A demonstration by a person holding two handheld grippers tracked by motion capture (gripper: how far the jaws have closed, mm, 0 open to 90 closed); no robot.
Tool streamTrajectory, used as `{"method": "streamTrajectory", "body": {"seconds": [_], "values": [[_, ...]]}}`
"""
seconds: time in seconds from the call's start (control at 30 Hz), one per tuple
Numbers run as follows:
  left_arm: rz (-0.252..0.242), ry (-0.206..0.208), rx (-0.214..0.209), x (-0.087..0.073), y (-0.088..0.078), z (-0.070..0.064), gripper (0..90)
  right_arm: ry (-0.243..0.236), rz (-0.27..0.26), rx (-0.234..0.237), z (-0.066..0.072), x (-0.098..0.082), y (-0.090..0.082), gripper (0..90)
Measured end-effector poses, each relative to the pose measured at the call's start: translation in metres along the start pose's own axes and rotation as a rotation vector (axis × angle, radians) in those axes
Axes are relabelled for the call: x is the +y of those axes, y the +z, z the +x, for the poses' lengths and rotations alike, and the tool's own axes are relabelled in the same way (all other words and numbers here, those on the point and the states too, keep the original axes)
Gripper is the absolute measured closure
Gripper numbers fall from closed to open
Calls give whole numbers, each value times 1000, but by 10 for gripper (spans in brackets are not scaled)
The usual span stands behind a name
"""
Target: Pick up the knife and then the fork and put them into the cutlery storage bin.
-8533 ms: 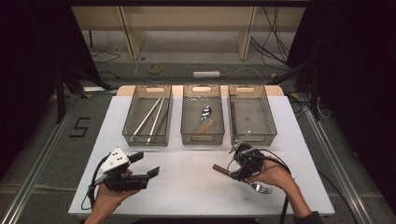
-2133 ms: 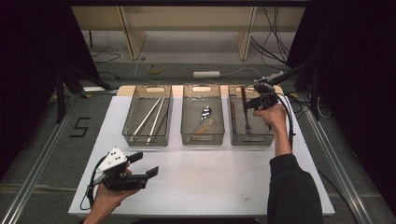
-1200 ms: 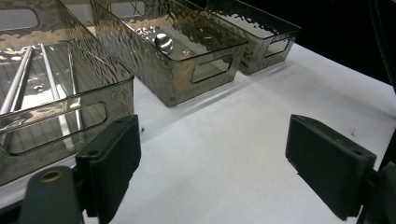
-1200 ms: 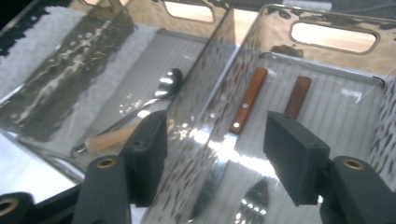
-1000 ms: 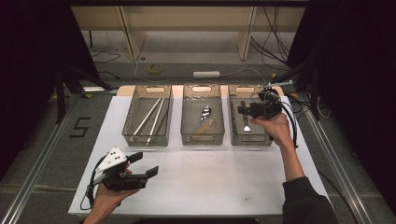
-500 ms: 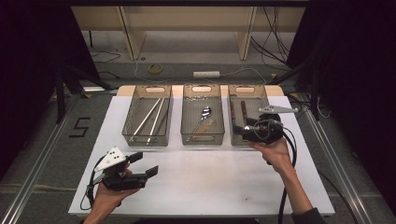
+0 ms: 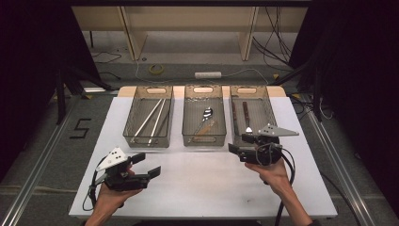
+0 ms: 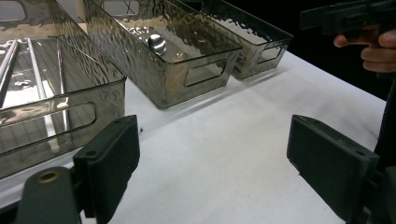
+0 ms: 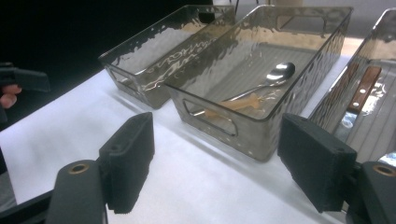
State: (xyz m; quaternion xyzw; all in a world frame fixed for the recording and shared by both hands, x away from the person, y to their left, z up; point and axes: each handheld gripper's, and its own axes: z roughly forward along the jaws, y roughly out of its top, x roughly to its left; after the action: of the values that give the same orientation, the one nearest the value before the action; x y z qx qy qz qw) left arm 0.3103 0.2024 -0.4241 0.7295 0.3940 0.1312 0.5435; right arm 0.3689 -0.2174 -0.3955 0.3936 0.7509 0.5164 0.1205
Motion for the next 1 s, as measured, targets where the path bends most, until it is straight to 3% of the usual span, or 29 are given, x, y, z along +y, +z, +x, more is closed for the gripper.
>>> {"method": "streamTrajectory", "body": {"seconds": [0.2, 1.0], "values": [[-1, 1, -9, 0, 1, 0, 167, -21, -26, 25, 9, -11, -4, 278], [-6, -11, -34, 0, 0, 0, 166, -70, -57, -28, 17, -51, -27, 273]]}}
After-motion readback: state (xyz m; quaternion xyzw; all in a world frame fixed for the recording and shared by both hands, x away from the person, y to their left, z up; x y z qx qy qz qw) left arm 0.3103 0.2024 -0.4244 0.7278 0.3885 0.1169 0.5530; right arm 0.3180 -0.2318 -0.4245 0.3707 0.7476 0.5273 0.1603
